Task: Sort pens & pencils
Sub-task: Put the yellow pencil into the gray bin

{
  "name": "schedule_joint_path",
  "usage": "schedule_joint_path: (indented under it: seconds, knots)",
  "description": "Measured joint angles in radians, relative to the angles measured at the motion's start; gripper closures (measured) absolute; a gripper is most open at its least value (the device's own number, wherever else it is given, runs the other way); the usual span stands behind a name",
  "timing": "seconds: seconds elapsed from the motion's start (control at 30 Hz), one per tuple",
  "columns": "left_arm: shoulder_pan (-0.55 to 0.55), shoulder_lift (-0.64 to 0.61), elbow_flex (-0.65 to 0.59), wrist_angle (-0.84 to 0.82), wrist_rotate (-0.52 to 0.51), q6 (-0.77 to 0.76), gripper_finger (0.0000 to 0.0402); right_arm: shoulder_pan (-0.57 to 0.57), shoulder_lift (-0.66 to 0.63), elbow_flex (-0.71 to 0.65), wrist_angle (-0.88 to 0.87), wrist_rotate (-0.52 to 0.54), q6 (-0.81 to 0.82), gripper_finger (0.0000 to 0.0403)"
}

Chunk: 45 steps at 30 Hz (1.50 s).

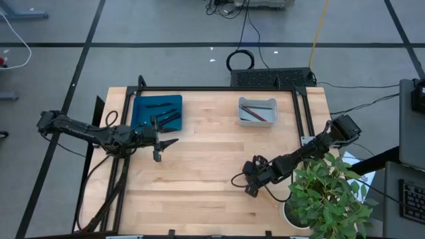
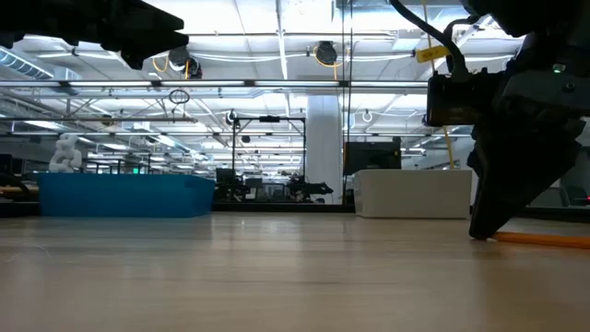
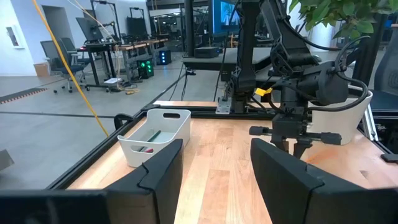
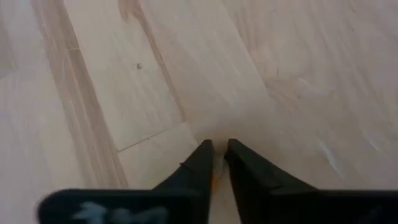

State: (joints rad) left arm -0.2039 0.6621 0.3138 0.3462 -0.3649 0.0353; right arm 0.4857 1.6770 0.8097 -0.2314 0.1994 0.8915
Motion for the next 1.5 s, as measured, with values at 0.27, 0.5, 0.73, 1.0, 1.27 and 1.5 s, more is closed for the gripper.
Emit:
schedule_joint_path:
  seconds: [0.27, 0.5, 0.73, 1.0, 1.27, 1.5]
  knots:
    - [0.000, 0.000, 0.000, 0.000, 0.000, -0.012, 0.0211, -0.006, 0.002, 0.000, 0.011, 0.030, -0.037, 0.0395]
    - [0.000, 0.000, 0.000, 0.000, 0.000, -0.014, 0.0210, -0.043, 0.003, -0.002, 0.046, 0.039, -0.144, 0.0402]
    - [0.000, 0.000, 0.000, 0.000, 0.000, -0.014, 0.0210, -0.126, 0.009, -0.006, 0.147, 0.128, -0.314, 0.0403]
    - [0.000, 0.000, 0.000, -0.002, 0.000, -0.014, 0.0210, -0.236, 0.007, -0.005, 0.384, 0.119, -0.571, 0.0403]
    - [0.000, 0.000, 0.000, -0.005, 0.000, -0.014, 0.0210, -0.263, -0.055, -0.003, 0.535, 0.062, -0.712, 0.0403]
    - [0.000, 0.000, 0.000, -0.005, 0.000, -0.014, 0.0210, -0.255, -0.161, -0.003, 0.625, 0.059, -0.821, 0.0403]
